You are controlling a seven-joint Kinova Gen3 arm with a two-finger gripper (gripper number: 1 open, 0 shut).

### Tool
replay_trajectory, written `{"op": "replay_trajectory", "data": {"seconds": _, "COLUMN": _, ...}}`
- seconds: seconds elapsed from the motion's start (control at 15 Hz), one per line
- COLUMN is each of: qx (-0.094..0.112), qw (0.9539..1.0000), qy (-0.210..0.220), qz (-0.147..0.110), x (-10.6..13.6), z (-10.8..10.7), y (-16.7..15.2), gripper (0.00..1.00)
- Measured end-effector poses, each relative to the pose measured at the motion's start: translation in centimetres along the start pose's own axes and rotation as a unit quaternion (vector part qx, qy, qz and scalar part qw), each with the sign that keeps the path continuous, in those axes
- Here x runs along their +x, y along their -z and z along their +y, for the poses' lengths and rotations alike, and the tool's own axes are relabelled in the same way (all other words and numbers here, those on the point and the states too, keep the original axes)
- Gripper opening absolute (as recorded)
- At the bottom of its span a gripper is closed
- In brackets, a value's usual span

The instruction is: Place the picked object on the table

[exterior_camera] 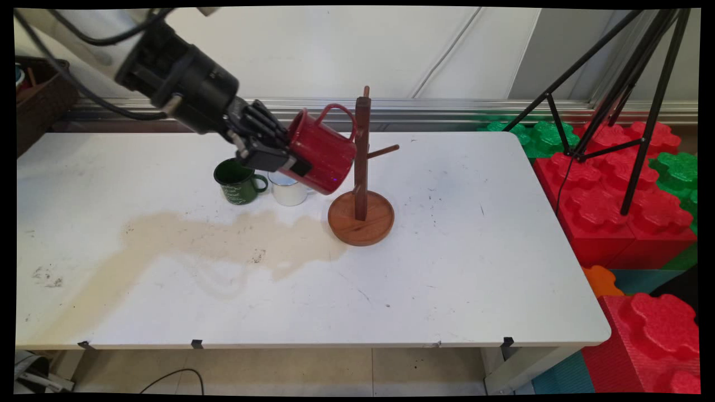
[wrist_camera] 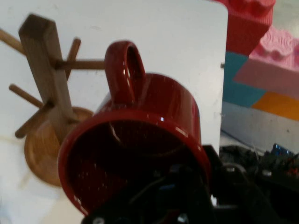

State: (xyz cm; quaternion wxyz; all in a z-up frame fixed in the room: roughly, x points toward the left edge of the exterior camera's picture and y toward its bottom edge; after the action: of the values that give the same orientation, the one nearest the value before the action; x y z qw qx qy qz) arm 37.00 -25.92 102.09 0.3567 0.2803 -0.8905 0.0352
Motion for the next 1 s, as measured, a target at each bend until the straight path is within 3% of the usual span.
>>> {"op": "replay_trajectory", "data": {"seconds": 0.27, "qx": 0.005, "qw": 0.9997, "qy": -0.004, "qz": -0.022, "x": -0.4, "z": 1.8, "y": 1.7, "gripper": 0.0}}
{"op": "replay_trajectory", "data": {"seconds": 0.47, "qx": 0.014, "qw": 0.9982, "qy": -0.015, "qz": -0.056, "x": -1.1, "z": 2.6, "y": 3.3, "gripper": 0.0}}
{"op": "replay_trajectory", "data": {"seconds": 0.8, "qx": 0.029, "qw": 0.9924, "qy": -0.038, "qz": -0.113, "x": -3.0, "z": 2.5, "y": 5.4, "gripper": 0.0}}
{"op": "replay_trajectory", "data": {"seconds": 1.0, "qx": 0.041, "qw": 0.9864, "qy": -0.046, "qz": -0.152, "x": -4.5, "z": 2.0, "y": 6.0, "gripper": 0.0}}
